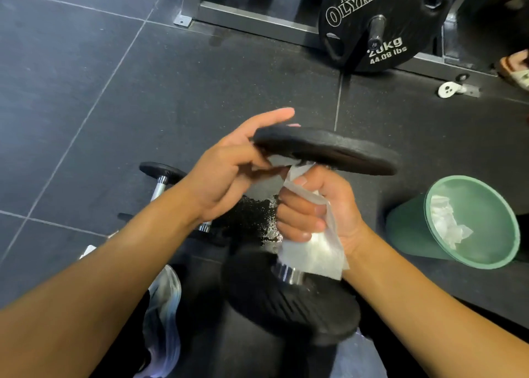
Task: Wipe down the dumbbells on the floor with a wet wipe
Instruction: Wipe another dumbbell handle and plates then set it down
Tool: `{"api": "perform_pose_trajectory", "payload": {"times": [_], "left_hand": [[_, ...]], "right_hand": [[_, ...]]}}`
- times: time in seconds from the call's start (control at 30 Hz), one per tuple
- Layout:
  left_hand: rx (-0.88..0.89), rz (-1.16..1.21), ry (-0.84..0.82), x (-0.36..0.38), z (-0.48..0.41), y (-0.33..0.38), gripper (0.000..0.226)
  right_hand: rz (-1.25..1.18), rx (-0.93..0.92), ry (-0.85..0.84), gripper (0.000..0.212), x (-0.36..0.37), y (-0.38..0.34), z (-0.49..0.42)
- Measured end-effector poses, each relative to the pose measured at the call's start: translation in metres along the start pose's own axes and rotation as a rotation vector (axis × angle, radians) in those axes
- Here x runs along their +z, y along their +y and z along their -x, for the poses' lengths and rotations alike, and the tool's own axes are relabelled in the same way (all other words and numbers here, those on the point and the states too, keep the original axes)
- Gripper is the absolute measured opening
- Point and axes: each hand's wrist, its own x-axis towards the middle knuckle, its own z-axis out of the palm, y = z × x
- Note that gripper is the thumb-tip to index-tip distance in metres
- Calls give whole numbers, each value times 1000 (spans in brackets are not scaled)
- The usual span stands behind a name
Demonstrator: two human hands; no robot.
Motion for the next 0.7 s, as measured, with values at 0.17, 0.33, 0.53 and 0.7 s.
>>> {"api": "perform_pose_trajectory", "payload": {"times": [0.17,0.33,0.53,0.7], "left_hand": [[-594,-20,232,-7,-6,-23,47],[-889,531,106,22,14,-33,75],[-667,636,130,32,13,-42,41],[-418,721,304,43,10,-37,21]], "right_hand": [[-111,-267,161,34,-1,-19,4],[-145,-389,143,42,-9,-39,9],[-88,-462,250,37,-4,-45,13],[-97,-490,480,34,1,-46,7]]}}
